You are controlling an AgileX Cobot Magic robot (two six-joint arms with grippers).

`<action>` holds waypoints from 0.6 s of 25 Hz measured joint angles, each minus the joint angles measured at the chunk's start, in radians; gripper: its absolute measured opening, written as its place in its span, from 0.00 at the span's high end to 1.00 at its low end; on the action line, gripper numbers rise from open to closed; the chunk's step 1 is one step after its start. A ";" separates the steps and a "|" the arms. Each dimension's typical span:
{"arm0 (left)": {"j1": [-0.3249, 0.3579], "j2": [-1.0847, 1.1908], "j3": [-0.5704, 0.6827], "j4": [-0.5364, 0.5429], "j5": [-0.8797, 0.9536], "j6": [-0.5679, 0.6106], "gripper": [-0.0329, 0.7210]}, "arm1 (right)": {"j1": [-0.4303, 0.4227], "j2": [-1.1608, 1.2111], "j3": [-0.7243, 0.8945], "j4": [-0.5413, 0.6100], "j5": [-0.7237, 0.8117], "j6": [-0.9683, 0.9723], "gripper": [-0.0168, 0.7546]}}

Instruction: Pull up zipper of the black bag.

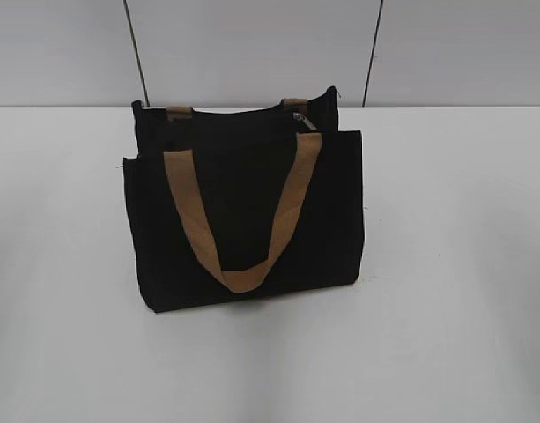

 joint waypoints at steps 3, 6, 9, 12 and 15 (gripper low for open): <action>0.000 -0.130 0.000 0.051 0.003 0.002 0.37 | 0.000 -0.209 0.057 0.003 0.003 0.000 0.37; 0.000 -0.282 0.002 0.048 0.004 0.003 0.37 | 0.000 -0.387 0.083 0.005 0.005 0.000 0.37; 0.000 -0.377 0.042 0.045 0.003 0.003 0.38 | 0.000 -0.545 0.103 0.009 0.005 0.000 0.37; 0.000 -0.485 0.127 0.045 0.002 0.024 0.38 | 0.000 -0.686 0.126 0.010 0.006 0.000 0.37; 0.000 -0.613 0.230 0.046 -0.050 0.052 0.39 | 0.000 -0.805 0.137 0.010 0.007 0.000 0.37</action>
